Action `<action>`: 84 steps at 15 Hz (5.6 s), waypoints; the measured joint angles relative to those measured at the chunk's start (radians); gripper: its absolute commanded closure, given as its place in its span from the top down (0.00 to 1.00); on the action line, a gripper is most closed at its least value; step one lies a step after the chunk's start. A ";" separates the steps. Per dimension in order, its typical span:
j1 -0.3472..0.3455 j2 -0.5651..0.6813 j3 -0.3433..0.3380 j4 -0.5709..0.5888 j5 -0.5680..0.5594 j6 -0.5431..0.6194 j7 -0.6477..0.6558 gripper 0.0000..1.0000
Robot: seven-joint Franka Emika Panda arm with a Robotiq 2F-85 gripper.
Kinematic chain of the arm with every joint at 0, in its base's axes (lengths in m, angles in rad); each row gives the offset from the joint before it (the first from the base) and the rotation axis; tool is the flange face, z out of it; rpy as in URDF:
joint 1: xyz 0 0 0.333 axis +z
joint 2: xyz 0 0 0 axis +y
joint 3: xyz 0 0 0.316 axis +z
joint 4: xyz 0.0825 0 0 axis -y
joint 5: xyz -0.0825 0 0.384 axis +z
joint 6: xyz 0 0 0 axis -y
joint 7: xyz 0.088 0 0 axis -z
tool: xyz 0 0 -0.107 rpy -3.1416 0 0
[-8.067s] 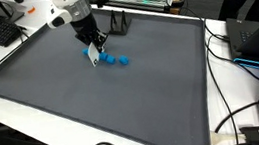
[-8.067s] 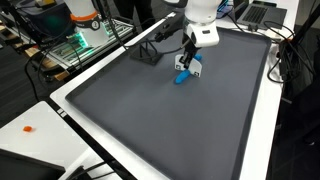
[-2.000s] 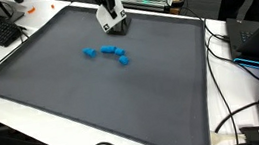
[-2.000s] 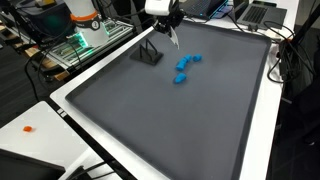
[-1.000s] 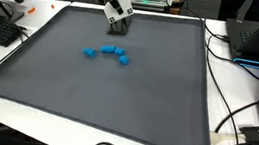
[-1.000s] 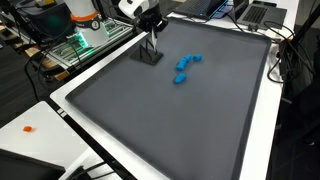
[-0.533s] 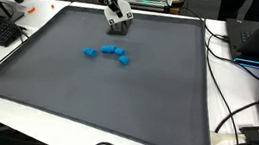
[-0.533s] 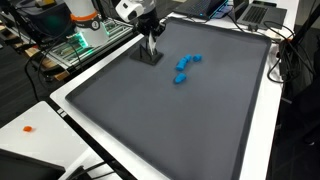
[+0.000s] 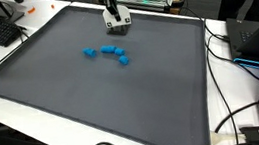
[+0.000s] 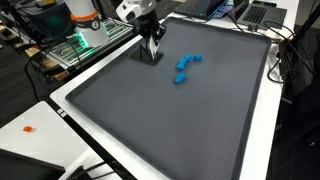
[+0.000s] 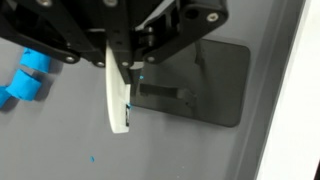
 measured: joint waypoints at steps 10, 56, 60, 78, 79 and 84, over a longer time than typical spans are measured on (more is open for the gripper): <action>0.010 0.031 0.008 -0.024 0.000 0.098 0.084 0.01; 0.023 0.089 0.007 -0.033 -0.008 0.221 0.156 0.73; 0.016 0.063 -0.012 -0.031 -0.093 0.216 0.199 1.00; -0.028 -0.145 -0.001 0.165 -0.533 -0.206 -0.023 1.00; -0.027 -0.141 0.005 0.178 -0.544 -0.207 -0.061 1.00; -0.014 -0.109 0.032 0.235 -0.563 -0.199 -0.282 1.00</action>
